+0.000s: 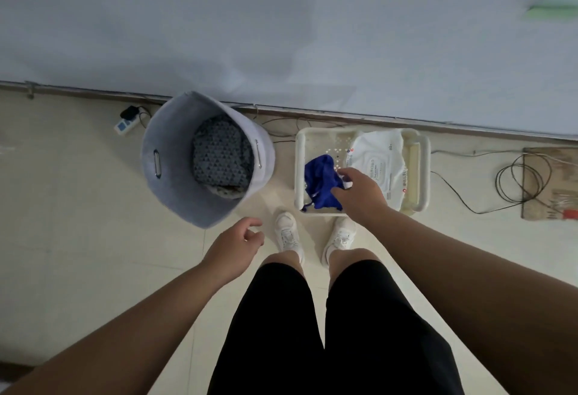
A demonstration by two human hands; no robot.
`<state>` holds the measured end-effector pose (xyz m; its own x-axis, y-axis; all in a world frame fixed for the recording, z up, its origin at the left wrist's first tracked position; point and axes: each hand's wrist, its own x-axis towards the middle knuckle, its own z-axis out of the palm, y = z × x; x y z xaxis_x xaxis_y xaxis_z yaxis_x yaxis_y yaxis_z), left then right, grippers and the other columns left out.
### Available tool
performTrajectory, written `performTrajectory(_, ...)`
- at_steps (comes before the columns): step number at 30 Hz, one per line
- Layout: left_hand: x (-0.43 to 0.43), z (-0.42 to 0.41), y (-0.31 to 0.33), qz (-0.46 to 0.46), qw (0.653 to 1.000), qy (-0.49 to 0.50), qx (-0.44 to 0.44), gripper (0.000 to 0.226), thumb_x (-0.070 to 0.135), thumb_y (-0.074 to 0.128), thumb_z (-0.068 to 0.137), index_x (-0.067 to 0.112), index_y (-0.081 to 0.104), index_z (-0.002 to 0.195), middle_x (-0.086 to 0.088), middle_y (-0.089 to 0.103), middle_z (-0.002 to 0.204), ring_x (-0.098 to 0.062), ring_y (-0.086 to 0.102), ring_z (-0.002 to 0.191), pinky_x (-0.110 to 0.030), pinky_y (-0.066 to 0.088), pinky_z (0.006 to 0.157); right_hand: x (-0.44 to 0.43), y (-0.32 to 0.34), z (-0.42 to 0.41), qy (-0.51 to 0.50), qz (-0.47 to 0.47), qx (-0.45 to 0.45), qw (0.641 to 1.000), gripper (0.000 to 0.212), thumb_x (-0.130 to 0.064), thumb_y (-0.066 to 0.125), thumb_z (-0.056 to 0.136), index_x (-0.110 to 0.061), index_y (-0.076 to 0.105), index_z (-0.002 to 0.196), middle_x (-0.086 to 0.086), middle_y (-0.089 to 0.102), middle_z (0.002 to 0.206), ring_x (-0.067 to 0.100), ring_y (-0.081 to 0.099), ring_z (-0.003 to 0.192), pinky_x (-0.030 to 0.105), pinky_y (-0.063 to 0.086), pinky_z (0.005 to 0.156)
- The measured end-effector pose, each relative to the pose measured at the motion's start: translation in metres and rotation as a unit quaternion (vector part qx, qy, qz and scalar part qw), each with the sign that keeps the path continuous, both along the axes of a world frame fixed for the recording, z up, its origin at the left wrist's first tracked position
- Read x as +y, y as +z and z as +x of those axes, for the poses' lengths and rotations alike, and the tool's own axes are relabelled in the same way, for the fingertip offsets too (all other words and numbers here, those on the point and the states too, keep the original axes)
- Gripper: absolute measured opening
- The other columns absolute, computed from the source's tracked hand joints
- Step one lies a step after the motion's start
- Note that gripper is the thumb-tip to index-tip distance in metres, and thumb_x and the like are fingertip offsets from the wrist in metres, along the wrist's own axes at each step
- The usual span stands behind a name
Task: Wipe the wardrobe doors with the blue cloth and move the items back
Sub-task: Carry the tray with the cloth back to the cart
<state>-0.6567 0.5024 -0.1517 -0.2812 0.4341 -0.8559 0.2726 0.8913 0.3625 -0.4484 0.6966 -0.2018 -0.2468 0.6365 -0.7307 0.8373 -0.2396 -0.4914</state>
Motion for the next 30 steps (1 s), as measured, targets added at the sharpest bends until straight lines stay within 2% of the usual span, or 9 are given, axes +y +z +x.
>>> performTrajectory(4, 0.060, 0.009, -0.003, 0.032, 0.999, 0.017, -0.001, 0.033, 0.037, 0.059, 0.096, 0.035, 0.059, 0.129, 0.005, 0.070, 0.114, -0.020, 0.068, 0.101, -0.042, 0.056, 0.089, 0.031, 0.021, 0.050, -0.081, 0.055, -0.025, 0.995, 0.023, -0.030, 0.062, 0.093, -0.029, 0.069, 0.115, -0.014, 0.069, 0.096, 0.009, 0.065, 0.084, 0.027, 0.051, 0.069)
performTrajectory(6, 0.086, 0.018, -0.008, 0.036, 0.999, 0.025, -0.006, 0.044, 0.039, 0.060, 0.095, 0.034, 0.053, 0.138, 0.009, 0.063, 0.123, -0.021, 0.064, 0.110, -0.042, 0.054, 0.094, 0.048, 0.026, 0.078, -0.154, 0.067, -0.037, 0.985, 0.016, -0.030, 0.061, 0.092, -0.027, 0.072, 0.104, -0.012, 0.071, 0.090, 0.013, 0.069, 0.080, 0.030, 0.055, 0.067)
performTrajectory(9, 0.119, 0.032, -0.017, 0.043, 0.998, 0.036, -0.007, 0.056, 0.042, 0.061, 0.096, 0.031, 0.045, 0.148, 0.015, 0.054, 0.130, -0.019, 0.060, 0.120, -0.043, 0.051, 0.101, 0.068, 0.025, 0.112, -0.232, 0.111, -0.073, 0.964, 0.012, -0.030, 0.059, 0.092, -0.027, 0.068, 0.099, -0.014, 0.069, 0.087, 0.007, 0.065, 0.076, 0.024, 0.045, 0.056)
performTrajectory(12, 0.139, 0.043, -0.029, 0.052, 0.995, 0.082, -0.020, 0.046, 0.038, 0.063, 0.095, 0.030, 0.052, 0.139, 0.011, 0.065, 0.122, -0.017, 0.066, 0.107, -0.039, 0.055, 0.091, 0.078, 0.016, 0.128, -0.261, 0.102, -0.079, 0.957, 0.019, -0.037, 0.062, 0.092, -0.026, 0.062, 0.107, -0.016, 0.064, 0.090, 0.004, 0.060, 0.077, 0.024, 0.043, 0.058)
performTrajectory(14, 0.146, 0.048, -0.037, 0.055, 0.993, 0.100, -0.013, 0.038, 0.033, 0.061, 0.096, 0.026, 0.057, 0.133, 0.008, 0.068, 0.110, -0.011, 0.065, 0.097, -0.030, 0.052, 0.077, 0.079, 0.007, 0.131, -0.248, 0.056, -0.056, 0.965, 0.023, -0.041, 0.061, 0.094, -0.025, 0.065, 0.109, -0.016, 0.065, 0.091, 0.003, 0.059, 0.078, 0.026, 0.045, 0.063)
performTrajectory(18, 0.153, 0.050, -0.048, 0.055, 0.990, 0.128, 0.038, 0.023, 0.025, 0.052, 0.101, 0.015, 0.067, 0.116, 0.004, 0.071, 0.089, -0.007, 0.065, 0.076, -0.024, 0.044, 0.062, 0.079, -0.005, 0.127, -0.266, 0.009, -0.001, 0.964, 0.023, -0.037, 0.054, 0.099, -0.022, 0.071, 0.105, -0.006, 0.076, 0.086, 0.013, 0.071, 0.075, 0.028, 0.052, 0.066)
performTrajectory(20, 0.156, 0.047, -0.049, 0.052, 0.987, 0.146, 0.030, 0.021, 0.024, 0.053, 0.102, 0.016, 0.067, 0.115, -0.001, 0.074, 0.090, -0.009, 0.068, 0.075, -0.027, 0.050, 0.064, 0.079, -0.004, 0.128, -0.280, -0.006, 0.011, 0.960, 0.023, -0.034, 0.053, 0.100, -0.019, 0.070, 0.103, -0.001, 0.077, 0.086, 0.015, 0.073, 0.073, 0.030, 0.057, 0.069)
performTrajectory(24, 0.151, 0.042, -0.039, 0.035, 0.982, 0.181, -0.037, 0.022, 0.022, 0.060, 0.101, 0.019, 0.065, 0.122, -0.012, 0.075, 0.104, -0.020, 0.072, 0.087, -0.044, 0.063, 0.089, 0.076, 0.009, 0.131, -0.247, -0.023, -0.003, 0.969, 0.024, -0.031, 0.051, 0.102, -0.015, 0.069, 0.100, 0.004, 0.076, 0.088, 0.019, 0.073, 0.075, 0.034, 0.058, 0.076)
performTrajectory(30, 0.124, 0.035, 0.007, 0.041, 0.973, 0.208, -0.093, 0.017, 0.021, 0.060, 0.101, 0.016, 0.068, 0.114, -0.010, 0.073, 0.095, -0.022, 0.072, 0.087, -0.048, 0.062, 0.092, 0.064, 0.065, 0.127, -0.208, -0.002, -0.019, 0.978, 0.022, -0.033, 0.052, 0.101, -0.021, 0.069, 0.095, -0.002, 0.076, 0.084, 0.015, 0.074, 0.075, 0.029, 0.052, 0.064)
